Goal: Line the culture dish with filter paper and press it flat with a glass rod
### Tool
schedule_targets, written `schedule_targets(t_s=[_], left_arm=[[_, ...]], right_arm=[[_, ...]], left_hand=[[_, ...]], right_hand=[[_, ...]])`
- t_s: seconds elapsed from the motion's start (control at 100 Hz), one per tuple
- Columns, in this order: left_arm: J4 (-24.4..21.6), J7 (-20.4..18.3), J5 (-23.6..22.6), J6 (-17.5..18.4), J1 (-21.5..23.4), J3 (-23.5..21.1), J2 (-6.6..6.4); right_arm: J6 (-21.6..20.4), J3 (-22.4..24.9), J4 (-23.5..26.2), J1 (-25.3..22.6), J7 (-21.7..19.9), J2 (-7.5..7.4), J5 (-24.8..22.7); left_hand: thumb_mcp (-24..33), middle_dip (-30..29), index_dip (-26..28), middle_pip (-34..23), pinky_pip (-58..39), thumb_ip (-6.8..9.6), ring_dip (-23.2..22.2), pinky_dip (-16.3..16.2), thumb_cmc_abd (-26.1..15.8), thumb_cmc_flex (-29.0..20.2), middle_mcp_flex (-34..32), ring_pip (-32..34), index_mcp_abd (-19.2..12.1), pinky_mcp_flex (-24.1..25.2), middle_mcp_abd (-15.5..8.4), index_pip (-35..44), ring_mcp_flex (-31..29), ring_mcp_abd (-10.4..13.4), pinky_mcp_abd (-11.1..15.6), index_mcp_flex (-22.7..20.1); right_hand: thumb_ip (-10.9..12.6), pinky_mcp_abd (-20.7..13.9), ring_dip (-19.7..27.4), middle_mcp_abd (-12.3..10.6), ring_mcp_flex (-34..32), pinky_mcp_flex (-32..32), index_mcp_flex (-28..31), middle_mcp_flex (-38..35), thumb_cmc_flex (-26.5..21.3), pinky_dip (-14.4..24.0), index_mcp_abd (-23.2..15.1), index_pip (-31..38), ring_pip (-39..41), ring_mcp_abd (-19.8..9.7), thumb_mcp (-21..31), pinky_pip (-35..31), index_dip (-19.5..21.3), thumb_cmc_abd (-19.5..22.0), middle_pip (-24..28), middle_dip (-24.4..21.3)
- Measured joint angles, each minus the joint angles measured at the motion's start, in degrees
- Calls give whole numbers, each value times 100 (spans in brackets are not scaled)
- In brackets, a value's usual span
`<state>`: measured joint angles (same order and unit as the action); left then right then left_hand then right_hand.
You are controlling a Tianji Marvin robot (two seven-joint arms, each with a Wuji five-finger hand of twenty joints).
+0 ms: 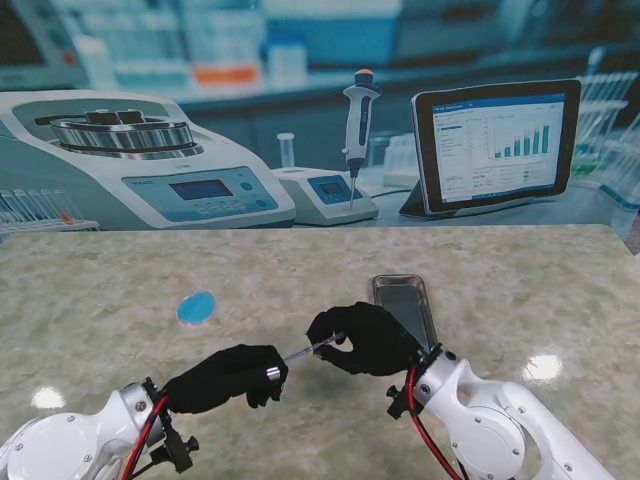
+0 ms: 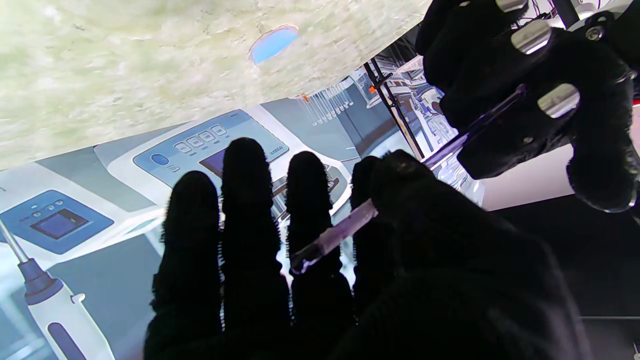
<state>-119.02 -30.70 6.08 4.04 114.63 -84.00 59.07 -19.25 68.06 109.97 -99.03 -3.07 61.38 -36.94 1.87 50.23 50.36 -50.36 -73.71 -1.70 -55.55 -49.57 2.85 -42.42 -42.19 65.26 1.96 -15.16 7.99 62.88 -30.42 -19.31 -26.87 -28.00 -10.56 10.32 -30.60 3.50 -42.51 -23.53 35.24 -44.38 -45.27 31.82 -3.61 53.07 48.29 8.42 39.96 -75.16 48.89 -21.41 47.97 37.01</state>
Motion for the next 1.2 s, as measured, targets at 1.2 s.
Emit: schedule_targets(t_s=[1.2], left_arm=[[-150, 758, -888, -108, 27, 107, 110]], right_arm=[[-186, -2, 66, -16, -121, -21, -182]], left_hand=[[1896, 1021, 2754, -2872, -2498, -6, -423, -327, 775, 336, -2148, 2871, -549, -3279, -756, 1588, -2780, 1267, 45, -1438]], right_hand=[[531, 91, 480, -7, 1286, 1174, -1493, 1634, 1102, 77, -336, -1845, -1369, -78, 674, 703, -1344, -25, -999, -1027]])
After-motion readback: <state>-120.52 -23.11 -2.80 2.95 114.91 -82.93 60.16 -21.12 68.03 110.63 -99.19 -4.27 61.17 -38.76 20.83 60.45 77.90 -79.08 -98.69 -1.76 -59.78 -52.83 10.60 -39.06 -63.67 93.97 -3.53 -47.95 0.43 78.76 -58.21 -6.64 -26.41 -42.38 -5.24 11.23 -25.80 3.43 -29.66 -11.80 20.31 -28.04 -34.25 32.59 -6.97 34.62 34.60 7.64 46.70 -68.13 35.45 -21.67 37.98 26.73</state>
